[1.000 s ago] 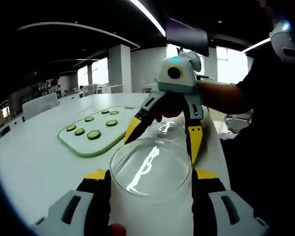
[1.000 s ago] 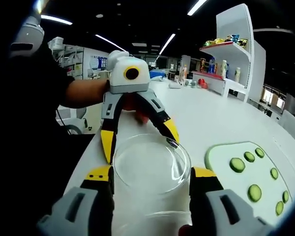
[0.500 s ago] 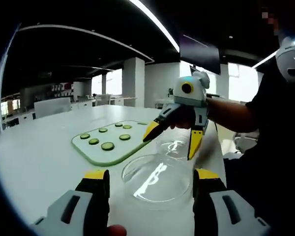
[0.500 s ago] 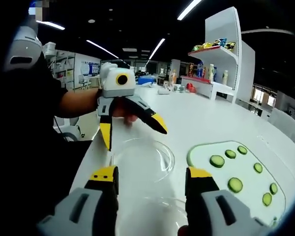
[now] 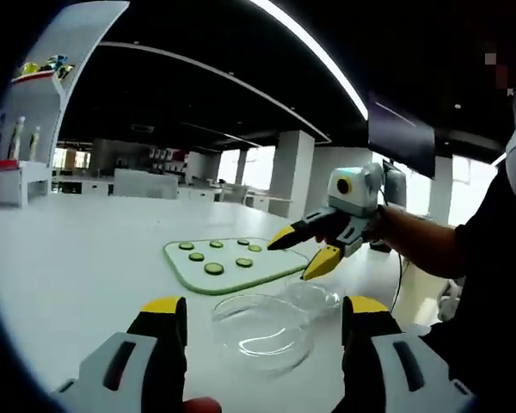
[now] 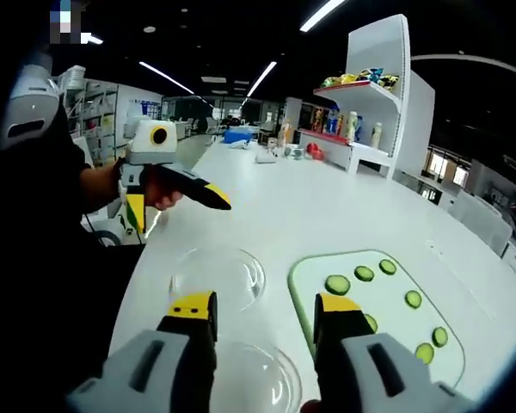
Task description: Open the petri dish lid, add cucumber slices into the petri dish, and close the lid
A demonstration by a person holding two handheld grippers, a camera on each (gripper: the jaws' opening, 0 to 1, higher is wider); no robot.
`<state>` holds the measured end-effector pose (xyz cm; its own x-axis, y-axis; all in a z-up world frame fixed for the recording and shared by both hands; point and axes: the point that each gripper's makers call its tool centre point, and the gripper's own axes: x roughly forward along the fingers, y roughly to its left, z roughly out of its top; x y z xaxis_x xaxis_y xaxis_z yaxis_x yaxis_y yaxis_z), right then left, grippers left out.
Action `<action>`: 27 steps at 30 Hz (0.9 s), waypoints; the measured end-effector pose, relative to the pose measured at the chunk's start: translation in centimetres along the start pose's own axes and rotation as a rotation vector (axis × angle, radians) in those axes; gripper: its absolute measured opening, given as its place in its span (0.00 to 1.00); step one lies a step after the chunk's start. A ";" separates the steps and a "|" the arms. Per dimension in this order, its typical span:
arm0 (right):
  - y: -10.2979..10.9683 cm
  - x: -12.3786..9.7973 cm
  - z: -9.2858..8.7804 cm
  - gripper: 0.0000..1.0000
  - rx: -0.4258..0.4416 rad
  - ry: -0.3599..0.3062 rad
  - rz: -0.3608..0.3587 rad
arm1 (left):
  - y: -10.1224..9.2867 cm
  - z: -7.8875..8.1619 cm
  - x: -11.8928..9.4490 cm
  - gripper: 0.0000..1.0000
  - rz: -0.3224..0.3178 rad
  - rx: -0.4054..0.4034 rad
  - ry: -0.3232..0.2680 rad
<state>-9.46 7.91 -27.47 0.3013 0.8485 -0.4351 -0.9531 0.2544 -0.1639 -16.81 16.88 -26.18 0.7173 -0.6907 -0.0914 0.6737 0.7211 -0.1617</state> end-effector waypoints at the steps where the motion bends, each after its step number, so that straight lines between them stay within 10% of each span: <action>1: -0.4 0.0 0.0 0.43 0.000 0.006 -0.008 | -0.2 0.0 -0.2 0.73 0.001 -0.007 -0.003; 27: -9.8 3.3 -0.3 0.40 0.021 0.200 -0.054 | -1.5 -0.5 -1.9 0.71 0.001 0.045 0.031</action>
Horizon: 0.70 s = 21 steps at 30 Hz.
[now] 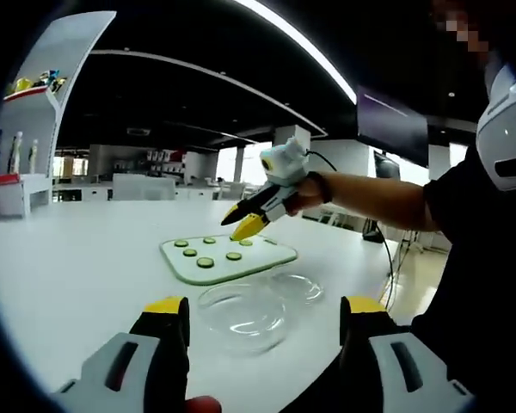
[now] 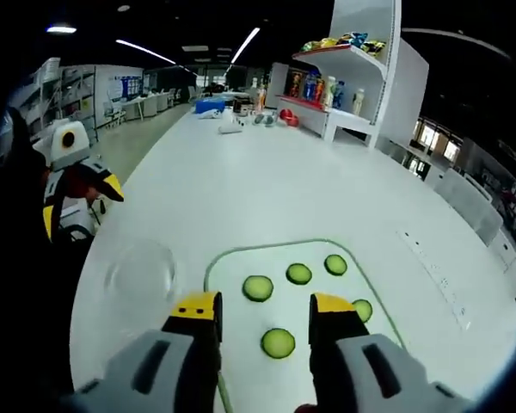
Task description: Open the petri dish lid, add cucumber slices into the petri dish, and close the lid
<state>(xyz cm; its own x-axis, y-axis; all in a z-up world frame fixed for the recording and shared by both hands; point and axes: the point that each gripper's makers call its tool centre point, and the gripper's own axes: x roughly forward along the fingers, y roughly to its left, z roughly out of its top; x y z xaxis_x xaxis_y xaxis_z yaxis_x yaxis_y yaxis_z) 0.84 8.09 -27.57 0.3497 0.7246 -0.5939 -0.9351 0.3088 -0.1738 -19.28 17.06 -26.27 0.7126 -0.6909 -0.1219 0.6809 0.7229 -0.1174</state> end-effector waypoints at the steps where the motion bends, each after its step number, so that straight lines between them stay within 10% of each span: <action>1: -0.3 0.3 0.0 0.39 0.000 0.006 0.001 | -0.2 -0.1 0.1 0.71 -0.005 0.001 0.005; 21: -5.6 4.9 0.0 0.30 0.014 0.111 -0.017 | -0.7 -1.5 -0.1 0.71 -0.041 -0.009 0.044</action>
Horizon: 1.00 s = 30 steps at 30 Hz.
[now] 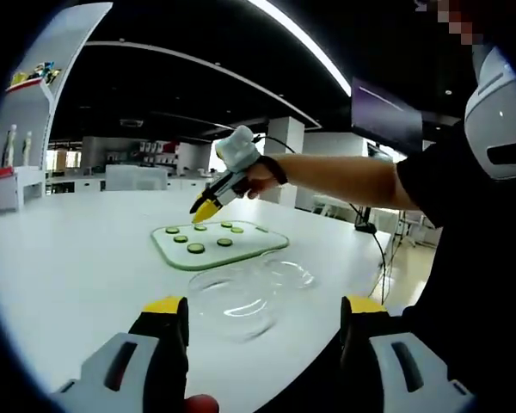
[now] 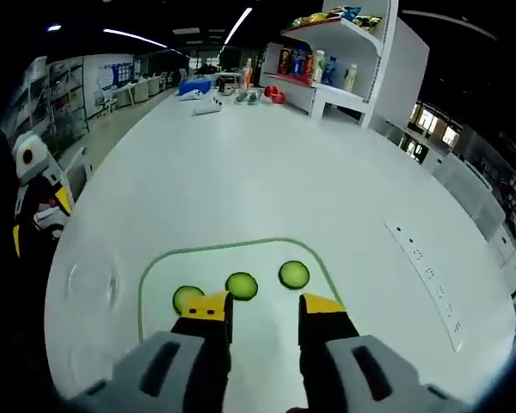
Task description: Open the petri dish lid, add cucumber slices into the petri dish, and close the lid
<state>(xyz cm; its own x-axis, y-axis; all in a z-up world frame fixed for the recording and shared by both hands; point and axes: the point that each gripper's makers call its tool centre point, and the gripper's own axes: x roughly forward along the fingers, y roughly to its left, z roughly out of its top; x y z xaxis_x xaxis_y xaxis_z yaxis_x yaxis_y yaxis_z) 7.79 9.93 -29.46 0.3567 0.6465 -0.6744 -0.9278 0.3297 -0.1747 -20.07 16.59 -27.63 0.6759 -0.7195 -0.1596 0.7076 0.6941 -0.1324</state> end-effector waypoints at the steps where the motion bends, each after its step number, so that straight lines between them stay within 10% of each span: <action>1: -0.4 0.2 0.0 0.30 -0.002 0.006 -0.002 | 0.0 0.0 0.0 0.71 0.000 0.000 0.000; 30: -2.4 5.6 -0.5 0.27 0.064 0.116 0.058 | 1.7 -0.9 -0.4 0.69 0.003 -0.029 -0.004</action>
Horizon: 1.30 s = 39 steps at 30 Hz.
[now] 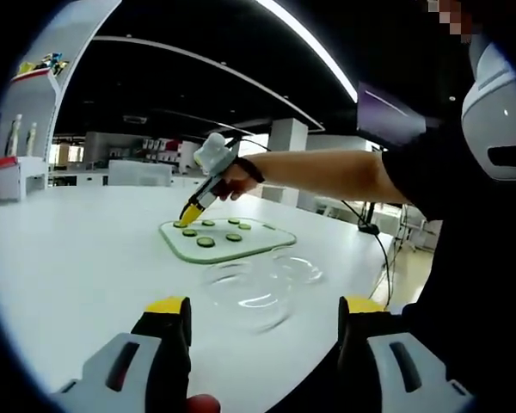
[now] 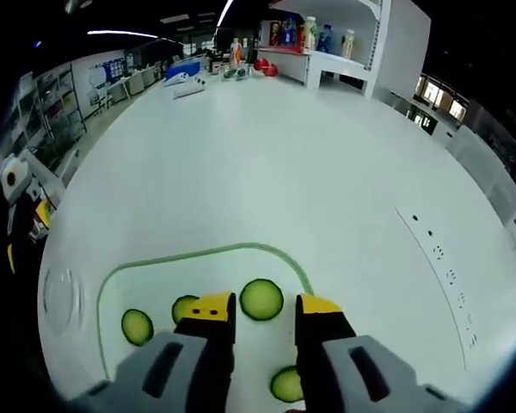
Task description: Open the petri dish lid, add cucumber slices into the petri dish, and close the lid
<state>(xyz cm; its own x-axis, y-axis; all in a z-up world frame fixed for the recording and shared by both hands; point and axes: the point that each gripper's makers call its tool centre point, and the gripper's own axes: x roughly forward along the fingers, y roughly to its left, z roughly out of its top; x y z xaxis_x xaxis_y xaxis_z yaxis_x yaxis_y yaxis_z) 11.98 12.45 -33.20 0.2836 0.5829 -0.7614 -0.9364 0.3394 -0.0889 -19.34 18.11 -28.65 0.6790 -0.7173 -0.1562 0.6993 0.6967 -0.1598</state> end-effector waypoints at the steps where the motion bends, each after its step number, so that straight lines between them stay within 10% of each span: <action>1: 0.0 0.1 0.0 0.27 0.000 0.001 0.001 | 0.0 0.0 0.0 0.69 0.000 -0.001 0.001; 39: 0.5 -0.1 0.1 0.19 0.022 -0.019 0.014 | 0.1 -0.3 -0.5 0.68 0.004 -0.019 0.000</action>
<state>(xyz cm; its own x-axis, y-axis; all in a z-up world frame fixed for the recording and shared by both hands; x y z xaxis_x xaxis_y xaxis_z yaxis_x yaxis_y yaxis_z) 11.46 12.60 -33.08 0.2746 0.6017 -0.7500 -0.9357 0.3470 -0.0643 -19.64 18.53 -28.90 0.6817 -0.7146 -0.1571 0.6923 0.6995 -0.1773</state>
